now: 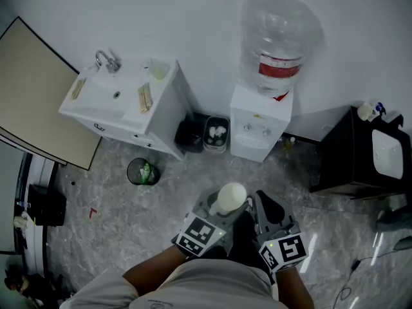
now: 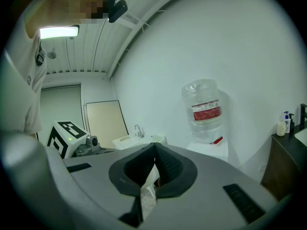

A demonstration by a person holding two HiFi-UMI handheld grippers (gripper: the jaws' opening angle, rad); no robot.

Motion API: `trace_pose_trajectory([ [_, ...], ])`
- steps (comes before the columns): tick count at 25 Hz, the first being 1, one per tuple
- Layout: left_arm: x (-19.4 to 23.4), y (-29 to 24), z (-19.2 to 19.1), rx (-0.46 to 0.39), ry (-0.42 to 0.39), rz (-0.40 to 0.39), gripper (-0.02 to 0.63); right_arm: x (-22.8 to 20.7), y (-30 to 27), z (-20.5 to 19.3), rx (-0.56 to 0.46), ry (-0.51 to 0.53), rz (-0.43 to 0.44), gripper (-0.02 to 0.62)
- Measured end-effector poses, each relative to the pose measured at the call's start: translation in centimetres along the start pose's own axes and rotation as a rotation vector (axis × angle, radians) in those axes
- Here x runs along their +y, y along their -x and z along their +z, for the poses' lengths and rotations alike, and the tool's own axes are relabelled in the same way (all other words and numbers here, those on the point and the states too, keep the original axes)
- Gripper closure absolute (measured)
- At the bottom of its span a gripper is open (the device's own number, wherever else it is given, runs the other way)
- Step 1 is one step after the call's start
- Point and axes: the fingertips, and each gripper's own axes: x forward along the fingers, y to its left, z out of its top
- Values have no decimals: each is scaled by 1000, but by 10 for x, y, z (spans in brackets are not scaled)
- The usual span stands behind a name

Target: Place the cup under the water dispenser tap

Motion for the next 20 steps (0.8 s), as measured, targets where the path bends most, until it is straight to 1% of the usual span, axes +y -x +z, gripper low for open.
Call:
trace_pose_trajectory([
  [7,64,-97,16,-4,-22,43,344,-86,-80,15,22,25,91,580],
  [11,104,-148,9,-1,-21,67,344,-124,-125,16,23,23,138,580],
  [15,137,-186,-17,6,-22,71,344,-146,-157,-2,53,1,145,580],
  [20,182,-241,-81,16,-46,48,344,-171,-195,-51,62,6,119,580],
])
